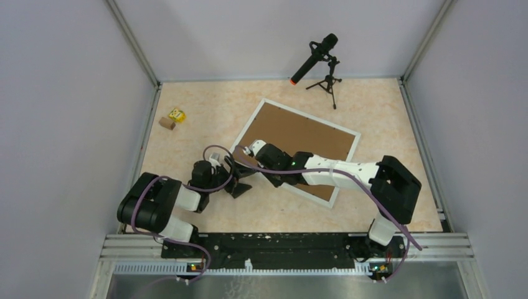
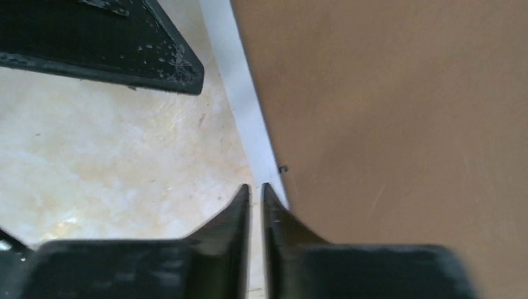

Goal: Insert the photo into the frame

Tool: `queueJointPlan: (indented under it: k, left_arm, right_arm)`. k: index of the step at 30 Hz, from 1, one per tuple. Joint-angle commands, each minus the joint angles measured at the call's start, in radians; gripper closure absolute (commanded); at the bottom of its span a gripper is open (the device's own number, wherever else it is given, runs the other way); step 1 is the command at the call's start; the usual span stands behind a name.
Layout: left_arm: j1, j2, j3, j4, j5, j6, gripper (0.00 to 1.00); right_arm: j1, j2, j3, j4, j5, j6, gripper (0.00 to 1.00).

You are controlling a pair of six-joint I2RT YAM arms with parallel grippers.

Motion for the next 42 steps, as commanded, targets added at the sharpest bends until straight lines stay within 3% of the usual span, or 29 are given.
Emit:
queueJointPlan:
  k: [1,3,7,11,16,20,27,31,38,40,42]
  left_arm:
    - [-0.007,-0.016,-0.053,0.112,-0.070,-0.053,0.09]
    - [-0.006,-0.098,-0.066,0.022,-0.113,-0.018,0.08]
    - [0.026,-0.278,-0.016,-0.289,-0.157,0.132,0.06]
    - [0.110,-0.457,0.091,-0.680,-0.260,0.330,0.03]
    - [0.171,-0.521,0.218,-0.935,-0.337,0.463,0.01]
    - [0.186,-0.463,0.236,-0.900,-0.229,0.504,0.01]
    - [0.186,-0.288,0.285,-0.900,-0.132,0.522,0.01]
    - [0.186,-0.206,0.314,-0.873,-0.146,0.530,0.01]
    - [0.186,-0.040,0.409,-0.862,-0.185,0.550,0.01]
    - [0.187,0.011,0.473,-0.892,-0.204,0.562,0.02]
    - [0.187,0.045,0.522,-0.925,-0.225,0.578,0.02]
  right_arm:
    - [-0.019,0.001,0.062,-0.094,-0.072,0.043,0.78]
    - [-0.028,0.027,0.093,-0.180,-0.063,0.076,0.60]
    - [-0.033,0.082,0.159,-0.355,-0.070,0.098,0.42]
    - [-0.032,0.132,0.204,-0.453,-0.143,0.058,0.39]
    - [-0.035,0.177,0.212,-0.457,-0.105,0.040,0.41]
    - [-0.037,0.158,0.183,-0.410,-0.072,0.061,0.43]
    - [-0.049,0.113,0.059,-0.221,-0.190,0.157,0.48]
    - [-0.047,0.107,-0.008,-0.019,-0.389,0.265,0.49]
    - [-0.049,0.070,-0.030,0.331,-0.550,0.452,0.42]
    - [-0.049,0.086,-0.006,0.368,-0.636,0.465,0.41]
    - [-0.056,0.088,0.021,0.327,-0.622,0.434,0.40]
